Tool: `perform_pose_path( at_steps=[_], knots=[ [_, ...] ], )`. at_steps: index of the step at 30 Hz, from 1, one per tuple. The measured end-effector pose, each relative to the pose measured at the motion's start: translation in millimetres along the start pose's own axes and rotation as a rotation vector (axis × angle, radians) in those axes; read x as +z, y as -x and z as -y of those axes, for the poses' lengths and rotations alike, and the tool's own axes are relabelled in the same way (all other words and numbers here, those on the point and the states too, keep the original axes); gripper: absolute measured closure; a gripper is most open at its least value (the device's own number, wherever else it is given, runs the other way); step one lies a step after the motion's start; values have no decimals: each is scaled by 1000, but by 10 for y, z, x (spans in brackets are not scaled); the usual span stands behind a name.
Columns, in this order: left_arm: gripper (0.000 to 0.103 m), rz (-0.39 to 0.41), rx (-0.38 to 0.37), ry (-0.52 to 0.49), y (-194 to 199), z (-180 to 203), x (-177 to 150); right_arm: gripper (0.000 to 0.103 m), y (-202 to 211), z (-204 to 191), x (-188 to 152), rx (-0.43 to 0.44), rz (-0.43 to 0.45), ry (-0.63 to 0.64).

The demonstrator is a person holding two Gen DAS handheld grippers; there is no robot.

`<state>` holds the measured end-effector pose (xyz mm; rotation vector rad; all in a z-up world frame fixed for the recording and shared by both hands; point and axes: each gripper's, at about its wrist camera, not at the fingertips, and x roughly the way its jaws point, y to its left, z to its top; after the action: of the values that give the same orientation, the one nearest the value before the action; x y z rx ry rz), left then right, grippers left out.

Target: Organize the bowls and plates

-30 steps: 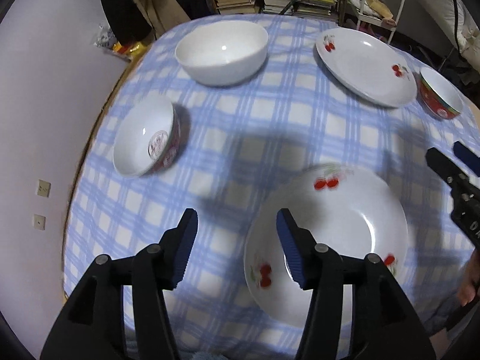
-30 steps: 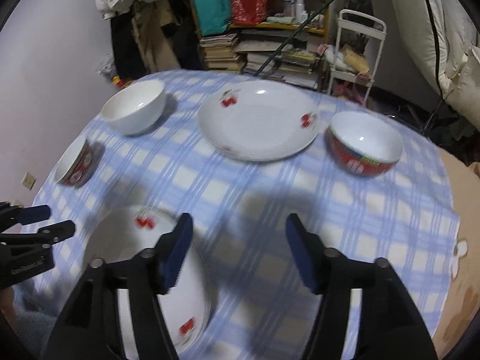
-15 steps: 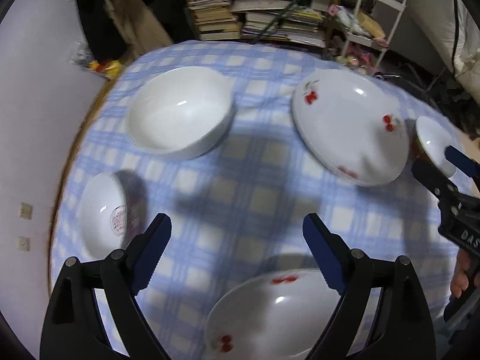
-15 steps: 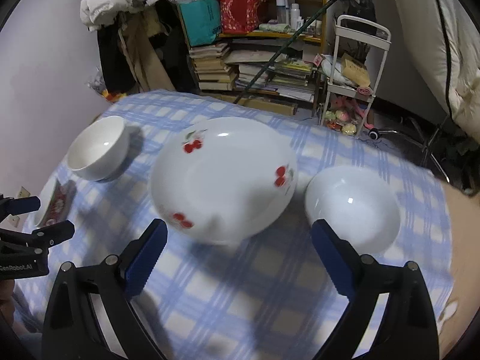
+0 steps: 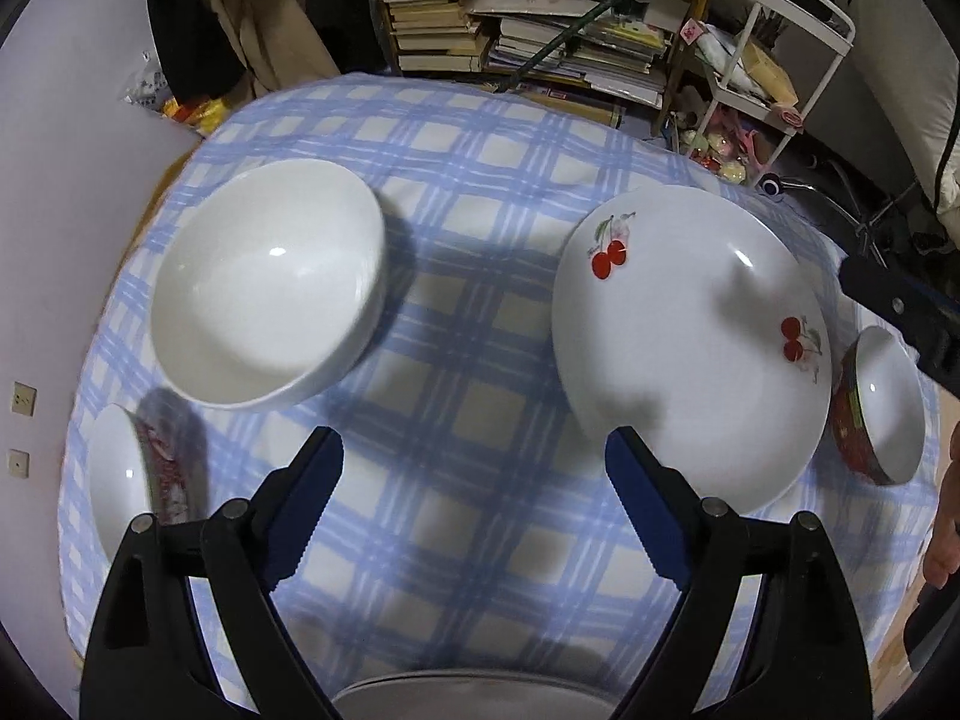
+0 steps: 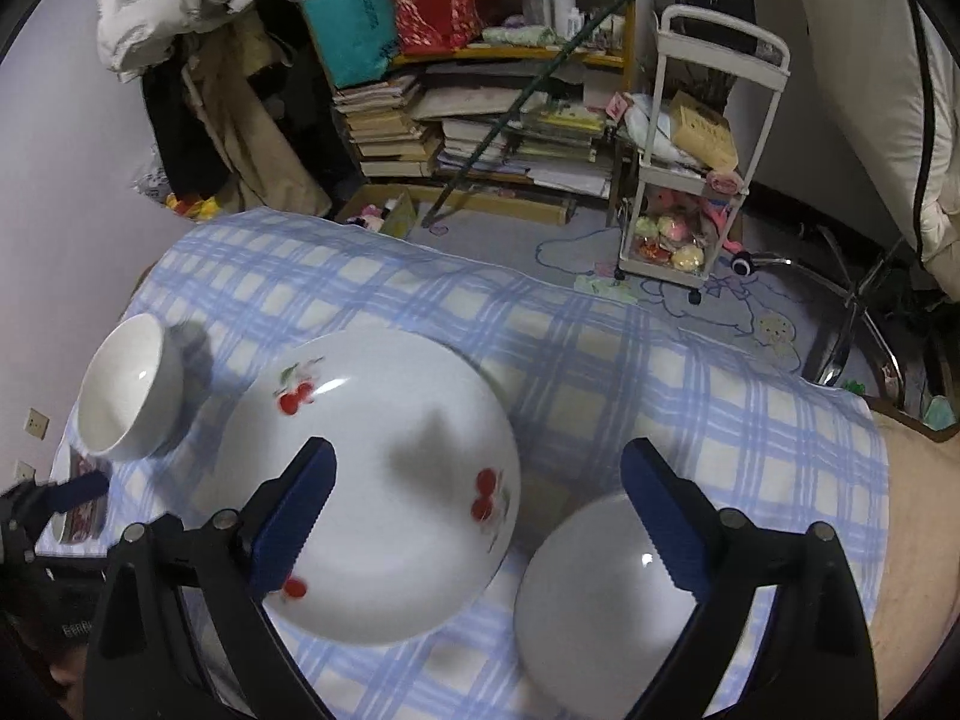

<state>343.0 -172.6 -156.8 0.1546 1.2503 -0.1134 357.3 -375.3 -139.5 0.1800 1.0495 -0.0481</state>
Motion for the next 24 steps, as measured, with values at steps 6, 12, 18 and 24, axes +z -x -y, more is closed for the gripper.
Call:
perform_pose_path(
  at_steps=[6,12,18,24],
  knots=[
    [15,-30,-29,36,-183,87,48,26,-258,34,155,-25,-47,31],
    [26,-15,-23,103,-312,119,63,45,-458,84,201,-20,-119,26],
    [52,-51,-78,104,-483,162,91,59,-591,204,152,40,-175,-34],
    [78,-71,-105,77,-480,247,182,86,-741,177,43,30,-214,-36]
  ],
)
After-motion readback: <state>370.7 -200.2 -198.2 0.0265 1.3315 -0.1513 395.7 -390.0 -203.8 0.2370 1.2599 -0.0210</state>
